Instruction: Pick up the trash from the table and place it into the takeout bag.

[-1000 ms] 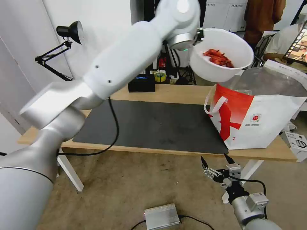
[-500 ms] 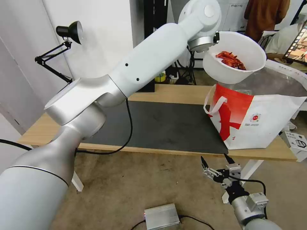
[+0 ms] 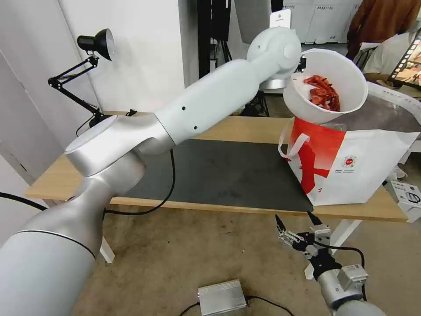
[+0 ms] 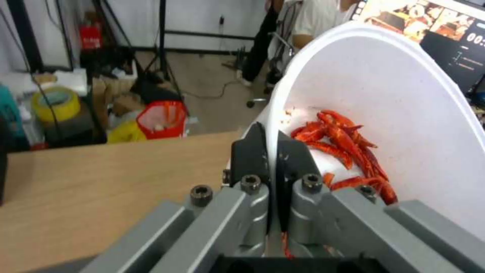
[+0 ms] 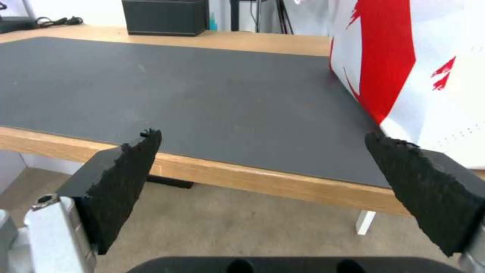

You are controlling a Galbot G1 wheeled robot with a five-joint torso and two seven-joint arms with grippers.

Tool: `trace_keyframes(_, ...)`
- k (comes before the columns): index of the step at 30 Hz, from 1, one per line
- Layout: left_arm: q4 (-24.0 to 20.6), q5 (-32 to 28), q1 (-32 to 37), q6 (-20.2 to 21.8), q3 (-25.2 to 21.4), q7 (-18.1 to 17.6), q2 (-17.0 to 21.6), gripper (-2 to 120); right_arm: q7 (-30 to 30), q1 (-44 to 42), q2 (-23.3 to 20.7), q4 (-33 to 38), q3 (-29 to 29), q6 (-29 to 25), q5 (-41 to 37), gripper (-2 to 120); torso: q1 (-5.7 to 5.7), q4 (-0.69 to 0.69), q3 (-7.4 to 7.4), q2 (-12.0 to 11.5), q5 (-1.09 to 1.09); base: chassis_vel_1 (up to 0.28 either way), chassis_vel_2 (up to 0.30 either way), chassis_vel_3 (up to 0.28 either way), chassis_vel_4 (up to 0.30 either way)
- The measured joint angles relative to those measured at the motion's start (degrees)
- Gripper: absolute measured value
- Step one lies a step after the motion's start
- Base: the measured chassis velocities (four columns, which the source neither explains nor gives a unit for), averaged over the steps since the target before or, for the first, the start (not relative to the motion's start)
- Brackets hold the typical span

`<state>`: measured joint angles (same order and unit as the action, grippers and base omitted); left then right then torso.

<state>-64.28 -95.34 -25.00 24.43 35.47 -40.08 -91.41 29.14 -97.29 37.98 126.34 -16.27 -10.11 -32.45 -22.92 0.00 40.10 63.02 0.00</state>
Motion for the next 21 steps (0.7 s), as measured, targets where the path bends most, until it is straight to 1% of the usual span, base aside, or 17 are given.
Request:
trace_keyframes(4, -0.2, 2.3, 0.6, -0.2, 1.3, 1.1, 0.0, 0, 0.0, 0.0, 0.0, 0.0, 0.0, 0.0, 0.0, 100, 0.00, -0.01, 0.00, 0.0, 0.00, 0.000, 0.000, 0.000, 0.000)
trace_keyframes(9, -0.4, 3.5, 1.4, -0.2, 2.4, 1.3, 0.0, 0, 0.0, 0.0, 0.0, 0.0, 0.0, 0.0, 0.0, 100, 0.00, 0.00, 0.00, 0.0, 0.00, 0.000, 0.000, 0.000, 0.000)
trace_keyframes(16, -1.9, 6.1, 2.7, -0.2, 4.8, 2.0, 0.1, 0, 0.0, 0.0, 0.0, 0.0, 0.0, 0.0, 0.0, 100, 0.00, -0.01, 0.00, 0.0, 0.00, 0.000, 0.000, 0.000, 0.000)
trace_keyframes(21, -2.4, 7.8, 2.9, -0.2, 5.5, 2.5, 0.1, 0, 0.0, 0.0, 0.0, 0.0, 0.0, 0.0, 0.0, 100, 0.00, -0.01, 0.00, 0.0, 0.00, 0.000, 0.000, 0.000, 0.000)
